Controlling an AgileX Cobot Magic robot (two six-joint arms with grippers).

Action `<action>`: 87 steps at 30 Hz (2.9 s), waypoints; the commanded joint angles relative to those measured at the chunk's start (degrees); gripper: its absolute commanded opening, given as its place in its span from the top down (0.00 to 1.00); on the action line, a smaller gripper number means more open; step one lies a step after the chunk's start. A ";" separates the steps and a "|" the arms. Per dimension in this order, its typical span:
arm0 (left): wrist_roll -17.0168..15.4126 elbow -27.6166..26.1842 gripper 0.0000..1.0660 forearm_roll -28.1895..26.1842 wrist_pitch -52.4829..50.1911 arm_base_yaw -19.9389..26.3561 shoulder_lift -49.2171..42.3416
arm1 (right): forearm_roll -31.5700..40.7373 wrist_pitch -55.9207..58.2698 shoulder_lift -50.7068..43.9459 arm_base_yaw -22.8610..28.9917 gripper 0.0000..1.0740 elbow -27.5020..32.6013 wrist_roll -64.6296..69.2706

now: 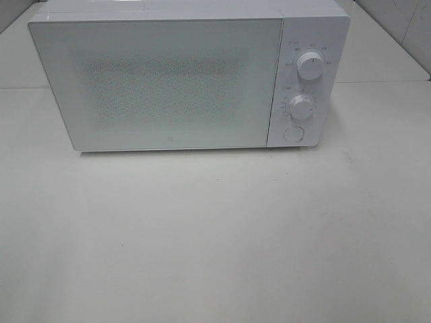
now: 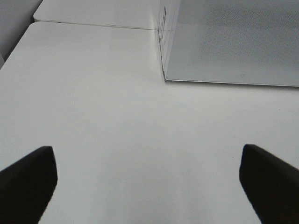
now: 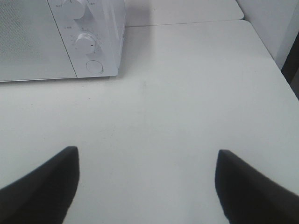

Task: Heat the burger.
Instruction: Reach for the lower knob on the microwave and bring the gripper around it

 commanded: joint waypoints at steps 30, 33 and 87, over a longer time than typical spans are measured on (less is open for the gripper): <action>-0.17 0.23 0.08 -0.57 -0.46 -0.06 -1.55 | 0.34 -0.17 -1.20 -0.34 0.29 0.46 0.69; -0.17 0.23 0.08 -0.57 -0.46 -0.06 -1.55 | 0.17 -0.17 -1.20 -0.34 0.29 0.46 0.69; -0.17 0.23 0.08 -0.57 -0.46 -0.06 -1.55 | 0.06 -59.01 50.76 -0.34 0.29 3.32 0.74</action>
